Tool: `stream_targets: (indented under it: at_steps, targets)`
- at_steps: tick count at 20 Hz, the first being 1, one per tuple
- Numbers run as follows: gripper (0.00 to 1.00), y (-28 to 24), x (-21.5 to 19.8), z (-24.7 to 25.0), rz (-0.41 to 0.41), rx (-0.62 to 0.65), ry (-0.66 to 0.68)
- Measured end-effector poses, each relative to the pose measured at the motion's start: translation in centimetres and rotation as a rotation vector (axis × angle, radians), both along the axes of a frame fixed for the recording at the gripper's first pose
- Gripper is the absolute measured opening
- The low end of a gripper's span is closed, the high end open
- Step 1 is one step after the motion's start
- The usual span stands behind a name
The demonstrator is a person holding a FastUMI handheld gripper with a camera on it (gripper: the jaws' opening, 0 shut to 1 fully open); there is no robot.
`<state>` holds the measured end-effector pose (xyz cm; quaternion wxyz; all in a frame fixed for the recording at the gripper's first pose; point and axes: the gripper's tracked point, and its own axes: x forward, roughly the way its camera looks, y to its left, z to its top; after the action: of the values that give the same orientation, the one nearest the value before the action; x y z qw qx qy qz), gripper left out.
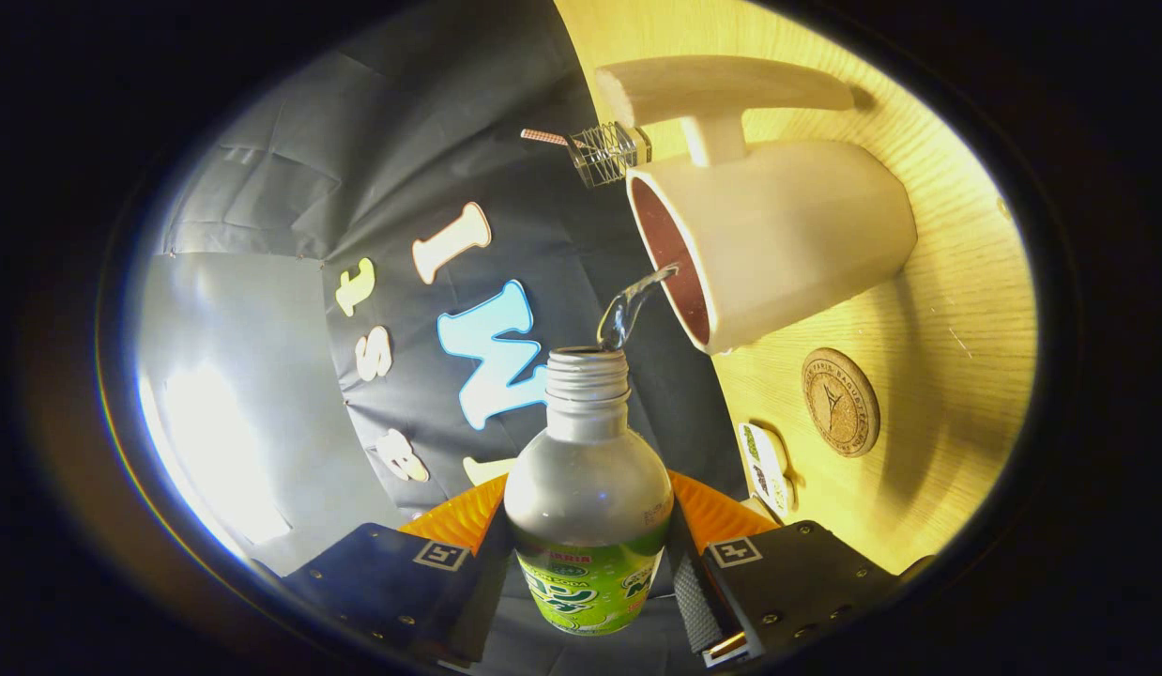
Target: Take the bottle from table, then pour the juice into the cup, finally place the bottle on the coaster
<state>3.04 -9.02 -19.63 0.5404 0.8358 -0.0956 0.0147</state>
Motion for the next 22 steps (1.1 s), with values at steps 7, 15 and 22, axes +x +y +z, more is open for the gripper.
stream_targets:
  at_steps: [7, 15, 22]
  targets:
    - [0.77, -0.5, 0.3, 0.8, -0.017, 0.046, -0.014]
    - [0.77, -0.6, 0.0, 2.2, -0.032, 0.109, -0.036]
    - [0.77, -0.9, -0.1, 3.2, -0.054, 0.178, -0.049]
